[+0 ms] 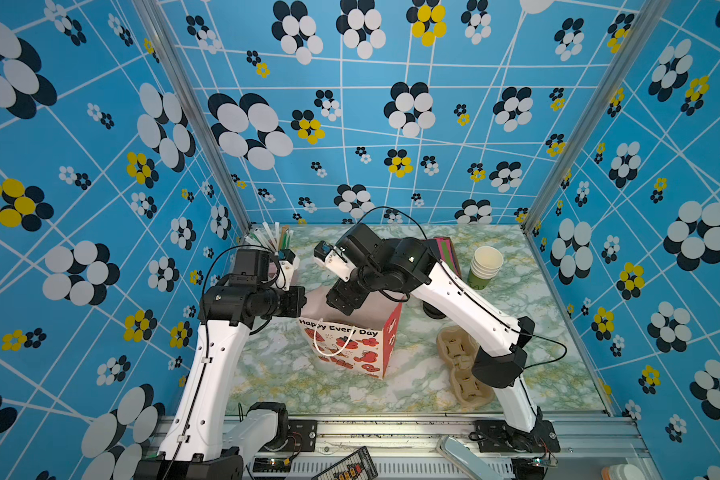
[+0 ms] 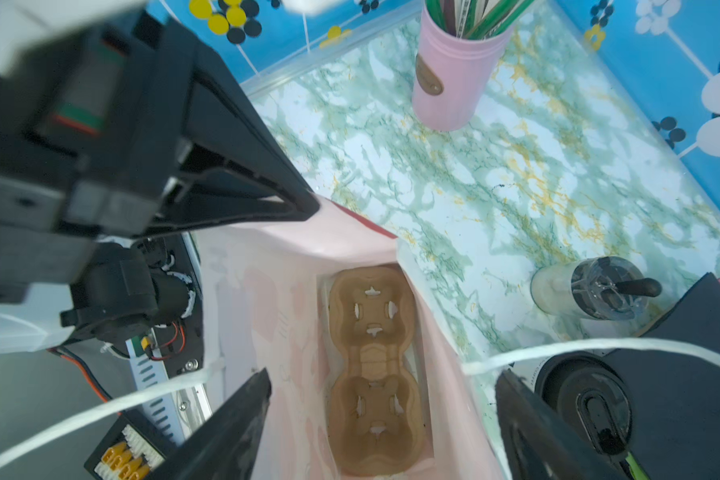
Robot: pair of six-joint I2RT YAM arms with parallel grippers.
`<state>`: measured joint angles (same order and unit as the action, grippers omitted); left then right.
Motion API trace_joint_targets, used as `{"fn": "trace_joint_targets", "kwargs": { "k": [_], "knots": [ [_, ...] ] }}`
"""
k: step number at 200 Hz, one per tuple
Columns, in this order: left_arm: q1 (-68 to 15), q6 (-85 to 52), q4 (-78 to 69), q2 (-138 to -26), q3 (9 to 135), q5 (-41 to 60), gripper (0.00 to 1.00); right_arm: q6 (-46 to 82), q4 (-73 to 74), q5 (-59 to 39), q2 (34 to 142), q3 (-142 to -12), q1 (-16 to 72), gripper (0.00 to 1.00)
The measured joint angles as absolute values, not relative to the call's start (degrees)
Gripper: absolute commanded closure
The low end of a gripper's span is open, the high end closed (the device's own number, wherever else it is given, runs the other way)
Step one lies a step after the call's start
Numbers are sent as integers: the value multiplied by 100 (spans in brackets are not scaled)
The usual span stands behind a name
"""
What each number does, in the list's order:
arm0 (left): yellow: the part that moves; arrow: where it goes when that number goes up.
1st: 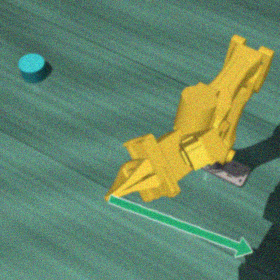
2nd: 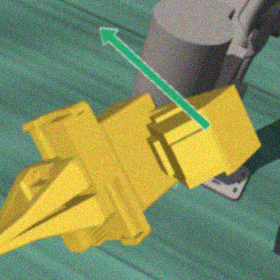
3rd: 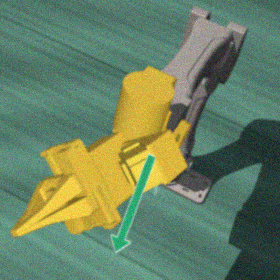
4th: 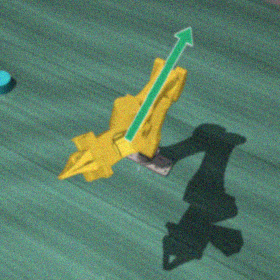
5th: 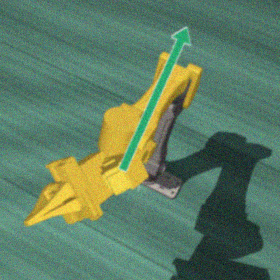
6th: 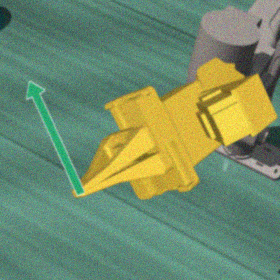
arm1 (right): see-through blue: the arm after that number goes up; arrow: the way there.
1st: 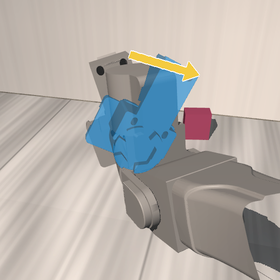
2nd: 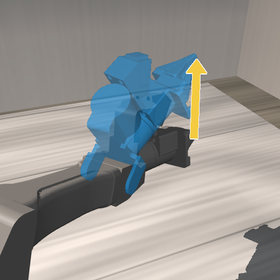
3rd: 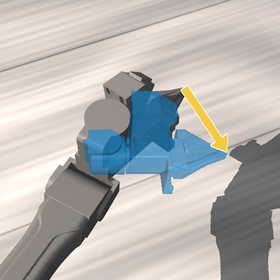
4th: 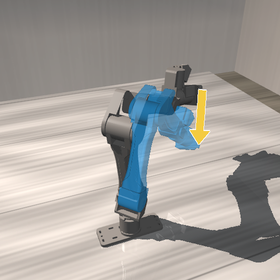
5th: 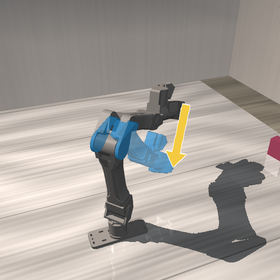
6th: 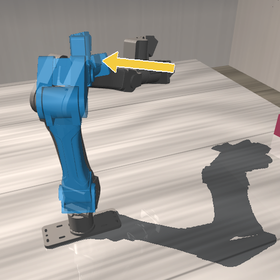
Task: Pack the takeout coffee
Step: 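Open the right gripper and lift it out of the bag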
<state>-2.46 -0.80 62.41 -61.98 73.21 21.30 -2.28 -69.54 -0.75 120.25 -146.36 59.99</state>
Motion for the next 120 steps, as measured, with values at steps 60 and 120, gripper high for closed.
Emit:
{"fn": "trace_joint_targets", "kwargs": {
  "k": [60, 120],
  "knots": [
    [-235, -86, 6344, -6064, 7323, 1712, 100, -38, -6344, -128, 11085, -14357, 5999, 7],
    [-235, -189, 6431, -5876, 7323, 1295, 97, -62, -5236, 707, 9109, -12025, 5979, 1]
  ]
}}
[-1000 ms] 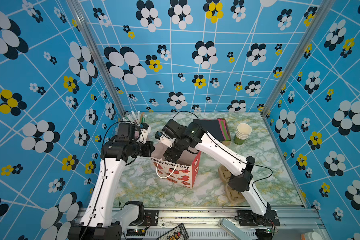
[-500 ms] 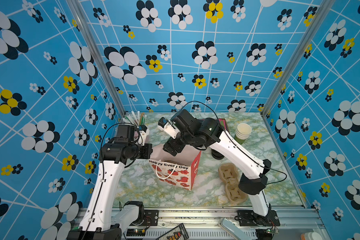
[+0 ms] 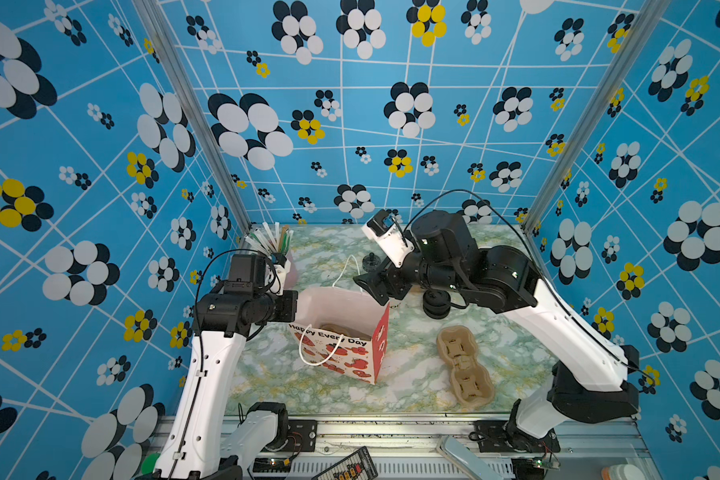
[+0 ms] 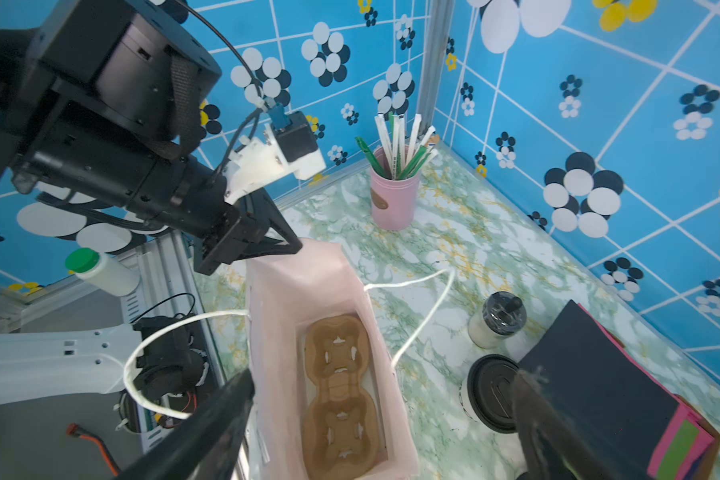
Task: Pack the takeout coffee
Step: 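Open the right gripper and lift it out of the bag, then move the right gripper over the black-lidded coffee cup and descend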
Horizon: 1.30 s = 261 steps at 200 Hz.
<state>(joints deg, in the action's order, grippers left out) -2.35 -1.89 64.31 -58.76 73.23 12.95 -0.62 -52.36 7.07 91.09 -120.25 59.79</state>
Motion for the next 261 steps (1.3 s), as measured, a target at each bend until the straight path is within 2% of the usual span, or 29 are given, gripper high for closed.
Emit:
{"fn": "trace_joint_targets", "kwargs": {
  "k": [16, 61, 117, 132, 142, 147, 187, 261],
  "knots": [
    [-235, -226, 6429, -5835, 7323, 1232, 94, -62, -5061, 893, 8827, -11531, 5876, 1],
    [-231, -349, 6410, -5743, 7323, 1234, 77, 82, -4853, 1153, 8602, -10545, 5236, 1],
    [-231, -390, 6377, -5706, 7323, 1253, 64, 316, -4869, 1059, 8729, -10149, 4626, 1],
    [-231, -397, 6364, -5649, 7323, 1258, 58, 375, -4886, 1013, 8890, -10149, 4506, 1],
    [-224, -388, 6346, -5610, 7323, 1258, 58, 395, -4915, 972, 9045, -10151, 4436, 1],
    [-224, -388, 6340, -5594, 7323, 1258, 52, 412, -4923, 952, 9137, -10154, 4403, 1],
    [-224, -386, 6294, -5518, 7323, 1256, 41, 491, -5131, 1000, 10025, -10294, 4244, 1],
    [-224, -392, 6224, -5439, 7323, 1262, 29, 539, -5356, 913, 10921, -10879, 4211, 1]
  ]
}}
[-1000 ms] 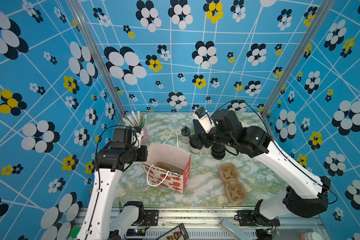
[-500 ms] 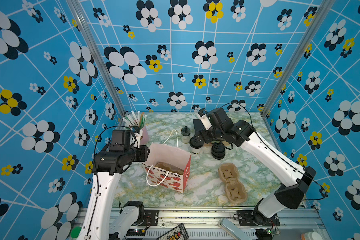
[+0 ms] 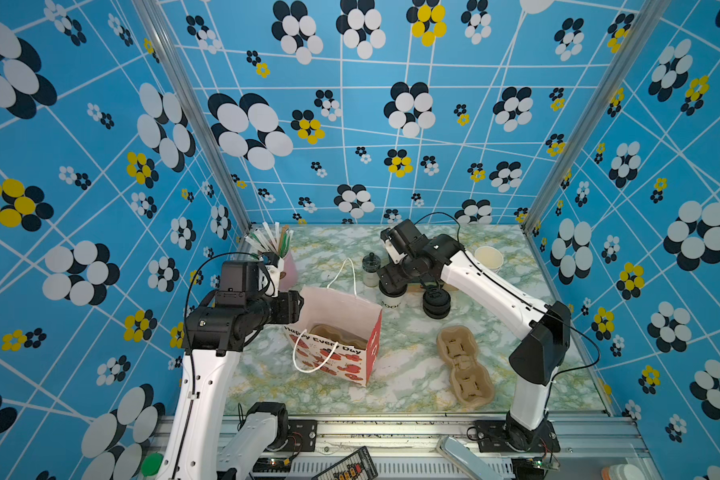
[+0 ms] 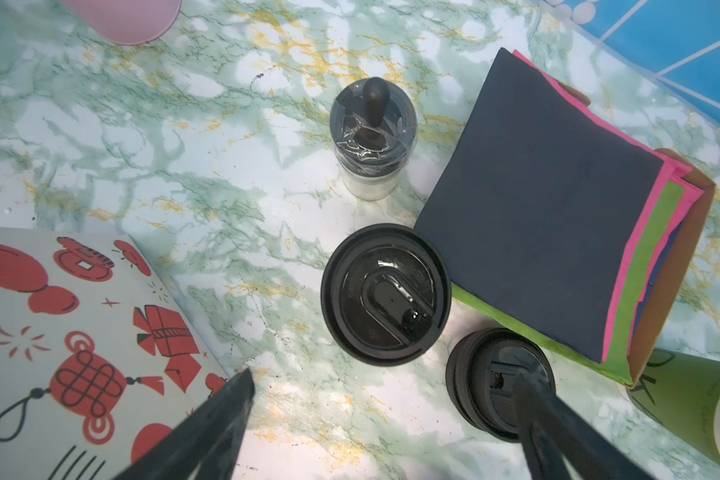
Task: Pack the takeout coffee
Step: 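Move the right gripper over the black-lidded coffee cup and descend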
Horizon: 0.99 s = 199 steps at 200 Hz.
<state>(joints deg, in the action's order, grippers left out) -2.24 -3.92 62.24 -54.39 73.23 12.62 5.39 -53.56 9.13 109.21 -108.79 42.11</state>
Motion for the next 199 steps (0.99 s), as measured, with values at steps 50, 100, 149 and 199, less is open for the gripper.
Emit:
{"fn": "trace_joint_targets", "kwargs": {
  "k": [50, 100, 149, 199],
  "knots": [
    [-224, -392, 6125, -5406, 7323, 1264, 24, 563, -5651, 829, 11566, -11340, 4145, 6],
    [-220, -388, 6125, -5376, 7323, 1310, 15, 587, -6055, 672, 11946, -11806, 4110, 9],
    [-220, -410, 6020, -5269, 7175, 1435, 13, 648, -6261, 650, 12077, -11913, 4108, 12],
    [-220, -458, 5979, -5269, 7129, 1494, 10, 679, -6278, 567, 12276, -11937, 4036, 14]
  ]
}}
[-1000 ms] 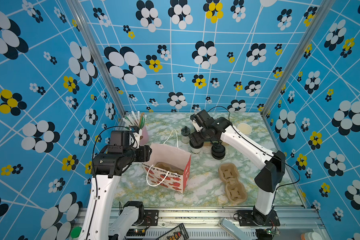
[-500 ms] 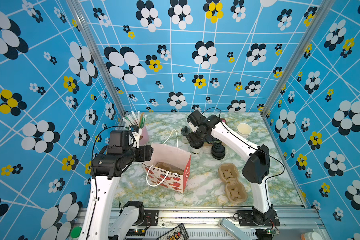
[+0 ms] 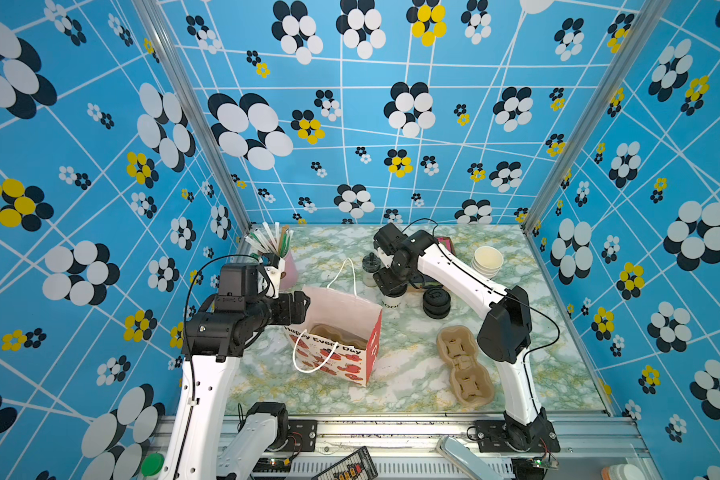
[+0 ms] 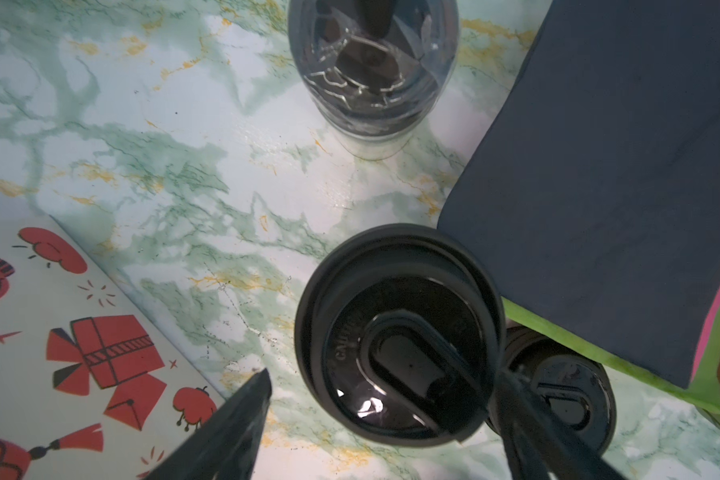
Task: Pack the takeout coffee
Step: 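Move the right gripper over the black-lidded coffee cup and descend, then close the right gripper on the black lid of the coffee cup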
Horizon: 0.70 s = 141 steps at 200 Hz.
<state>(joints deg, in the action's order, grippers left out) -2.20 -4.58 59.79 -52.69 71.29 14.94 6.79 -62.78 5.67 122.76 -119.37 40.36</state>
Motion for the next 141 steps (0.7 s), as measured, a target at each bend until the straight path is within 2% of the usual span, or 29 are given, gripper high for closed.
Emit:
{"fn": "trace_joint_targets", "kwargs": {
  "k": [108, 141],
  "knots": [
    [-220, -495, 5957, -5269, 7063, 1522, 10, 714, -6278, 478, 12363, -12014, 3955, 16],
    [-220, -497, 5957, -5269, 7054, 1522, 10, 746, -6239, 373, 12536, -12053, 3938, 19]
  ]
}}
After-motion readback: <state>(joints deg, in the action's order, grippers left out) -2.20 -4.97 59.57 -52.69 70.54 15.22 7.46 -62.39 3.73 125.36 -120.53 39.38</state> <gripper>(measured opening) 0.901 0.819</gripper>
